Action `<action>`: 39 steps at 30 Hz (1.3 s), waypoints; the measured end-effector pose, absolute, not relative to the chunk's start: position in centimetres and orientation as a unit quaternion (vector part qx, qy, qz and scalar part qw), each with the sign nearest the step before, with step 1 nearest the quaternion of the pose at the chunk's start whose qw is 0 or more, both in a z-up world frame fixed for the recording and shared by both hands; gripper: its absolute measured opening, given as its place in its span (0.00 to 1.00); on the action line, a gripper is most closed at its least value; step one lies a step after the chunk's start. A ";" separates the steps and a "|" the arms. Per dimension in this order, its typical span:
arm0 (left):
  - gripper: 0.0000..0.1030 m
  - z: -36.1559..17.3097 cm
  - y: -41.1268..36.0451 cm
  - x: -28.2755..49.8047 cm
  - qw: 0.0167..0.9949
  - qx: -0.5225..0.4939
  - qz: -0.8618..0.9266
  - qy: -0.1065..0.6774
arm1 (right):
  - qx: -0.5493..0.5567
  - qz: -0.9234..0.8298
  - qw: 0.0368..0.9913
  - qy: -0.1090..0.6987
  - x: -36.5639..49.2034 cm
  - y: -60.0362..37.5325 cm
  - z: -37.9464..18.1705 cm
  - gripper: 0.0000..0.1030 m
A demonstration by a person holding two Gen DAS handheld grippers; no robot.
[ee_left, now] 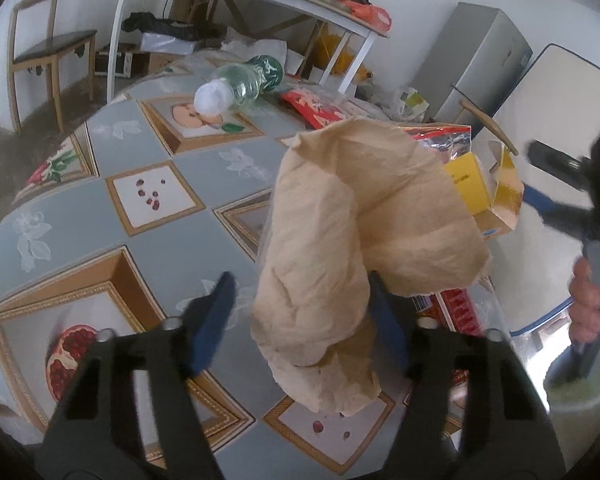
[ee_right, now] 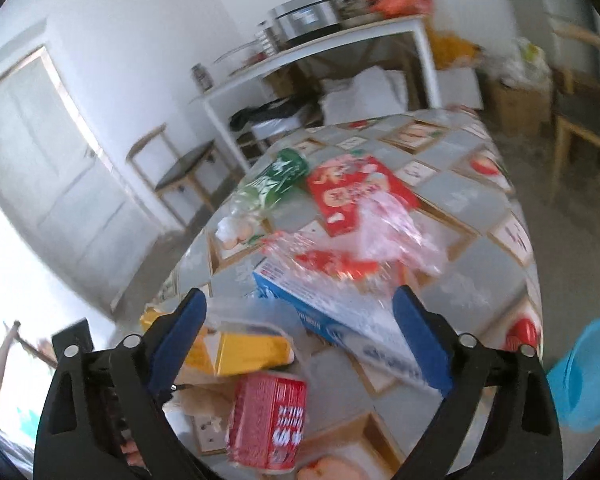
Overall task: Collect trash
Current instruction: 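Grasp the brown paper bag with the left gripper while the right gripper grasps the clear red-printed snack bag, then carry the paper bag and snack bag over to the blue wastebasket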
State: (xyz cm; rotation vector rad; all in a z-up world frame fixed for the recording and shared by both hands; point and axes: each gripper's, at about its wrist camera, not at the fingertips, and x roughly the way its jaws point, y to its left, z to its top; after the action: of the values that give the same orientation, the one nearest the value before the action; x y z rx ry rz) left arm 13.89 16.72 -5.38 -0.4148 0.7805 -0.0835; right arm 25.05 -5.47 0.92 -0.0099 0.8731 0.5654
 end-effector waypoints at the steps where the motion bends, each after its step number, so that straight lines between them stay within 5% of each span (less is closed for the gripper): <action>1: 0.46 -5.6 16.9 13.8 0.901 -0.203 -0.043 0.380 | -0.024 0.279 0.865 0.417 25.6 -4.7 0.7 0.79; 6: 0.29 -5.7 17.3 13.1 0.899 -0.202 -0.046 0.386 | -0.080 0.301 0.845 0.434 27.8 -2.4 -0.5 0.66; 11: 0.10 -6.0 17.8 12.5 0.895 -0.208 -0.054 0.391 | -0.132 0.294 0.833 0.450 28.8 -1.0 -1.9 0.31; 16: 0.02 -5.2 17.7 11.8 0.902 -0.205 -0.058 0.376 | -0.139 0.292 0.843 0.429 28.5 -1.1 -1.2 0.14; 39: 0.01 6.6 19.0 6.4 0.947 -0.230 -0.072 0.212 | -0.018 0.320 0.919 0.229 20.9 -9.2 13.1 0.07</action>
State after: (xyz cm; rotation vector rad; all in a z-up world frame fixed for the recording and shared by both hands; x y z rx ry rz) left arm 6.40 19.03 6.62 -0.4673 0.4312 -0.1469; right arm 20.87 -9.19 13.12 -0.0368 0.4716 0.6582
